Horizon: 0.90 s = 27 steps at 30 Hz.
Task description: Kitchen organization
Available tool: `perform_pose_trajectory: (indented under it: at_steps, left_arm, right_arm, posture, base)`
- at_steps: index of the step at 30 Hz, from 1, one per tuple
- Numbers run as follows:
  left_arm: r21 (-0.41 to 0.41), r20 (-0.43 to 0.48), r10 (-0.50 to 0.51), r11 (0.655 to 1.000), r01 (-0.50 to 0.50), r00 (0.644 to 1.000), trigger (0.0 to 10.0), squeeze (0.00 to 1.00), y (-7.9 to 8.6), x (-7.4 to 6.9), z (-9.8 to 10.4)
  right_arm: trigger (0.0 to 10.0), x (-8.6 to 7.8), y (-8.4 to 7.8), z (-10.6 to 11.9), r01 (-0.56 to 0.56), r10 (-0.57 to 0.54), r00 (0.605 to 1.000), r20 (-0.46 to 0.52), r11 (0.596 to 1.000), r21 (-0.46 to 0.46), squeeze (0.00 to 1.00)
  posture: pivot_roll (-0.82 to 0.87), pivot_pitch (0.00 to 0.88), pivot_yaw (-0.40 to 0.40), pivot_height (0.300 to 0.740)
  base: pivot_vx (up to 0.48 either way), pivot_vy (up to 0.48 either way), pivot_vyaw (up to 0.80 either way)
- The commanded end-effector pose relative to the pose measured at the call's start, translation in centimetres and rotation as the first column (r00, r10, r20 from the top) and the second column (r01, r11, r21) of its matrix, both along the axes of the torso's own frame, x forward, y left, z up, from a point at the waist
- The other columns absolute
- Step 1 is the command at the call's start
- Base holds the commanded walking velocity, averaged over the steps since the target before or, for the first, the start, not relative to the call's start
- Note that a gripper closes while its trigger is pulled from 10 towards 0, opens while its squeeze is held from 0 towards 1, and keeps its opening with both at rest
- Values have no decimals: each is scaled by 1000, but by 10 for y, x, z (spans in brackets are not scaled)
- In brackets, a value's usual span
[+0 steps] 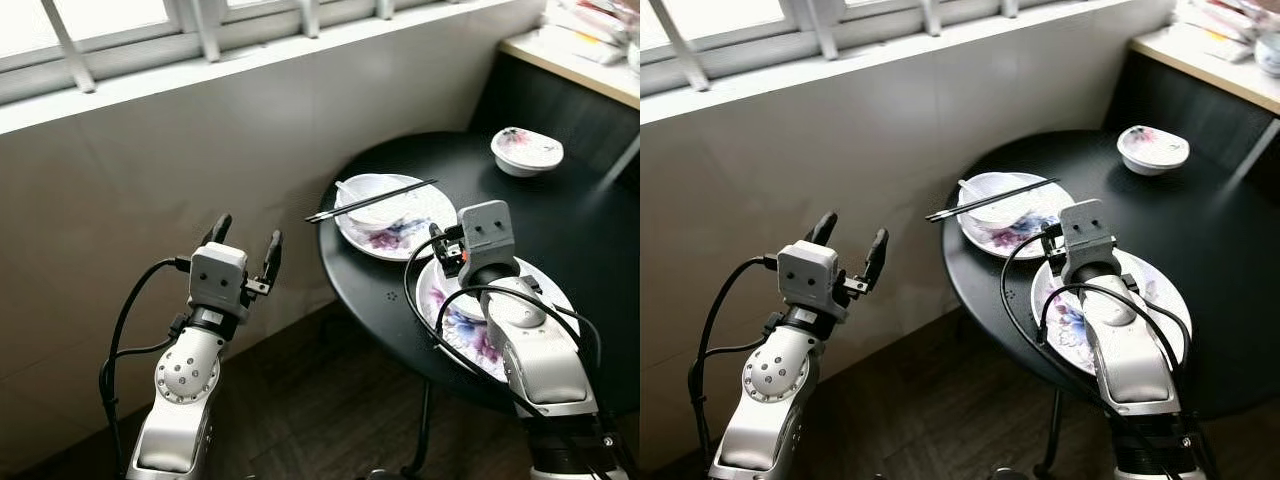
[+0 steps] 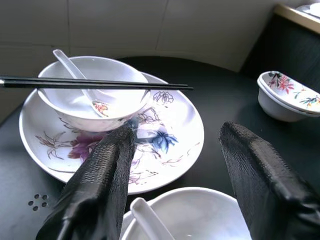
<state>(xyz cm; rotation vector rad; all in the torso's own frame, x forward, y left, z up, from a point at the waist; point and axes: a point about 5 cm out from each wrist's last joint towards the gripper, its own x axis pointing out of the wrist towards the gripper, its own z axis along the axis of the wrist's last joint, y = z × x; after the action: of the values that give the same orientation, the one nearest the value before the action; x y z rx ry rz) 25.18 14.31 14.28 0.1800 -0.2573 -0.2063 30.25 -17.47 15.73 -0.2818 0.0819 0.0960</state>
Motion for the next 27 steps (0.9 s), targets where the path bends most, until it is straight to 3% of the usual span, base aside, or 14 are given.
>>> perform_pose_trajectory:
  at_steps: [1,6,10,12,15,21,23,26,27]
  left_arm:
    - [2,0,10,1000,-10,1000,10000,0,1,0,-2]
    - [4,-3,13,1000,-13,1000,10000,0,1,0,-3]
    - [7,-4,14,1000,-14,1000,10000,0,0,0,-4]
    - [6,-4,20,1000,-20,1000,10000,0,1,0,-4]
    - [4,-6,23,1000,-23,1000,10000,0,2,0,-5]
    - [5,-9,21,1000,-21,1000,10000,0,1,0,-6]
    - [3,-10,21,1000,-21,1000,10000,0,1,1,-6]
    - [2,-10,21,1000,-21,1000,10000,0,1,1,-6]
    - [1,-10,23,1000,-23,1000,10000,0,1,1,-6]
  right_arm:
    - [10000,2,4,7,-56,56,998,28,998,-5,0]
    - [10000,4,5,16,-112,115,991,64,992,-57,0]
    - [10000,3,-1,14,-158,158,987,9,987,-17,0]
    - [10000,-3,-14,13,-206,205,978,-43,978,-19,0]
    - [10000,-13,-28,16,-317,309,943,-125,948,-44,0]
    - [10000,-17,-31,25,-378,371,916,-155,926,-20,0]
    - [10000,-22,-30,25,-441,426,879,-214,897,-30,0]
    - [10000,-23,-31,24,-456,438,867,-236,889,-28,0]
    - [10000,-27,-33,22,-488,463,843,-273,872,-29,0]
  posture:
    - [-21,16,-12,740]
    - [-26,11,-11,740]
    - [-23,6,-13,740]
    - [-32,5,-16,740]
    - [-42,10,-14,740]
    - [-49,13,-10,740]
    - [-51,16,-10,740]
    - [-52,19,-12,740]
    - [-53,20,-13,740]
  base:
    - [0,0,-800]
    - [0,0,-320]
    - [0,0,0]
    - [0,0,0]
    - [0,0,-194]
    - [0,0,-764]
    - [0,0,-800]
    - [0,0,-800]
    - [0,0,-800]
